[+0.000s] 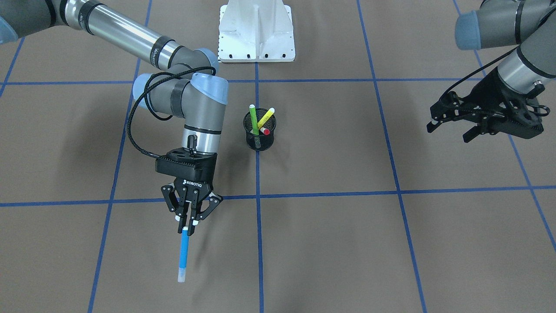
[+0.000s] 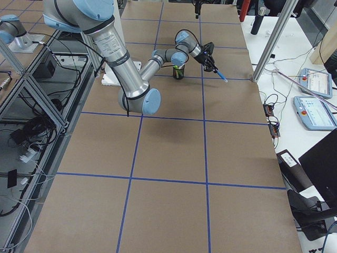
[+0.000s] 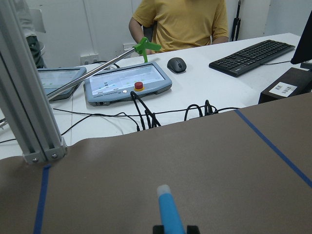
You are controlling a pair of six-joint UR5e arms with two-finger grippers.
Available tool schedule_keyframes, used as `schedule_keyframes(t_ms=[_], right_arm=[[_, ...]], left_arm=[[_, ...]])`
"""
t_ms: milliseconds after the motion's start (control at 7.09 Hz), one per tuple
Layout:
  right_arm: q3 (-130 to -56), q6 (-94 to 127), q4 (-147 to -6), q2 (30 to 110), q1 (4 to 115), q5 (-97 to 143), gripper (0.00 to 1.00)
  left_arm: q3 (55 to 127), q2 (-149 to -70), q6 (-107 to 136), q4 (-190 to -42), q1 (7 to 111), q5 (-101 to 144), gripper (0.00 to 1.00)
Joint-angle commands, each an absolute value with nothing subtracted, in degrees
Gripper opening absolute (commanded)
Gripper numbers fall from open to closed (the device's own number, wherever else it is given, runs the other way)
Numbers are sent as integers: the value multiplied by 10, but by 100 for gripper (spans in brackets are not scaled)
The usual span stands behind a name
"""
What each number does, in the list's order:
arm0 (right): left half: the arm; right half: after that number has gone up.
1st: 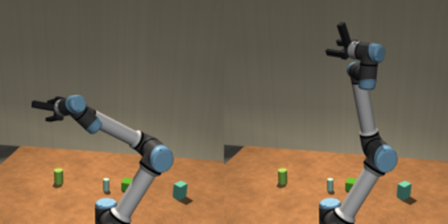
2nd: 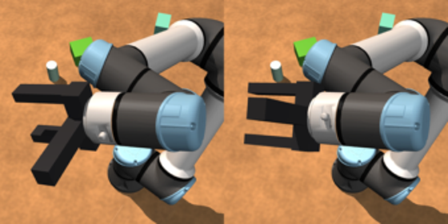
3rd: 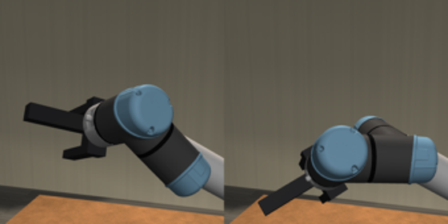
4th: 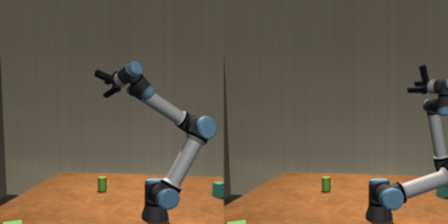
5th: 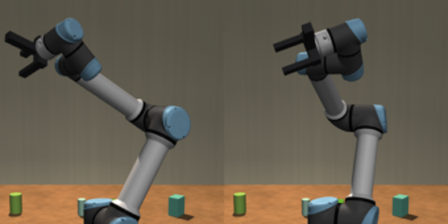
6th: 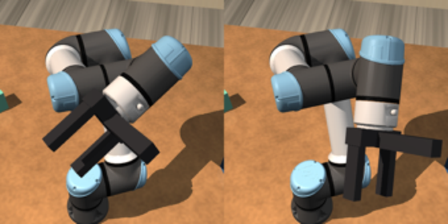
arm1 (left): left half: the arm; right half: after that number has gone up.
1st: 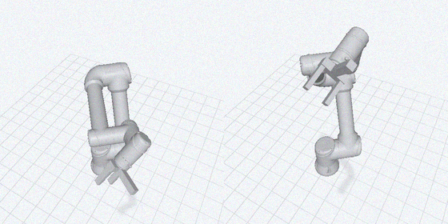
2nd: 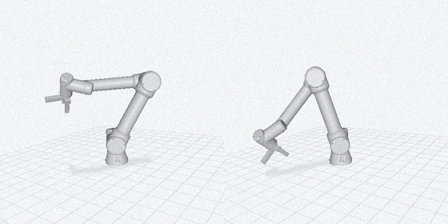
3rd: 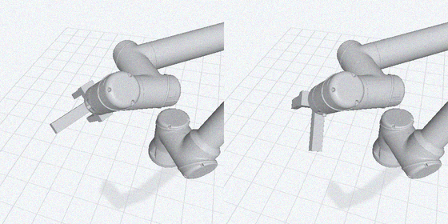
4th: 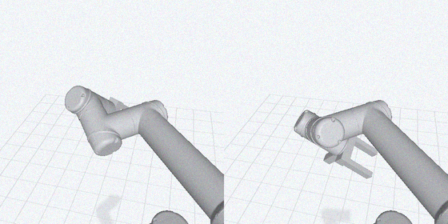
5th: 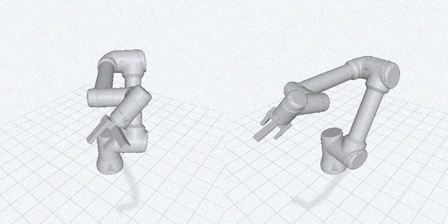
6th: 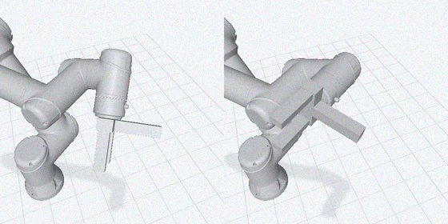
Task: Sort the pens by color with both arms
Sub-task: 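Carry the blue highlighter farther from the robot and set it down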
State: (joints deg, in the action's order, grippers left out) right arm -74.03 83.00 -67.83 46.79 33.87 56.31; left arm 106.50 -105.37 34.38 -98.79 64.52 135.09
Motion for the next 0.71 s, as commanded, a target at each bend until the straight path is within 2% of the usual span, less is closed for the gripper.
schedule_keyframes(t_ms=[0,141,282,423,564], right_arm=[[-699,831,-618,475,338,560,0],[-699,830,-618,476,337,560,12],[-699,830,-617,477,336,561,70],[-701,831,-617,476,336,563,99],[-702,831,-613,475,337,574,99]], left_arm=[[1067,-1056,345,-988,645,1351,100],[1067,-1057,345,-988,645,1351,100],[1067,-1058,345,-988,645,1351,100],[1068,-1059,345,-988,645,1351,100],[1068,-1062,349,-988,645,1351,100]])
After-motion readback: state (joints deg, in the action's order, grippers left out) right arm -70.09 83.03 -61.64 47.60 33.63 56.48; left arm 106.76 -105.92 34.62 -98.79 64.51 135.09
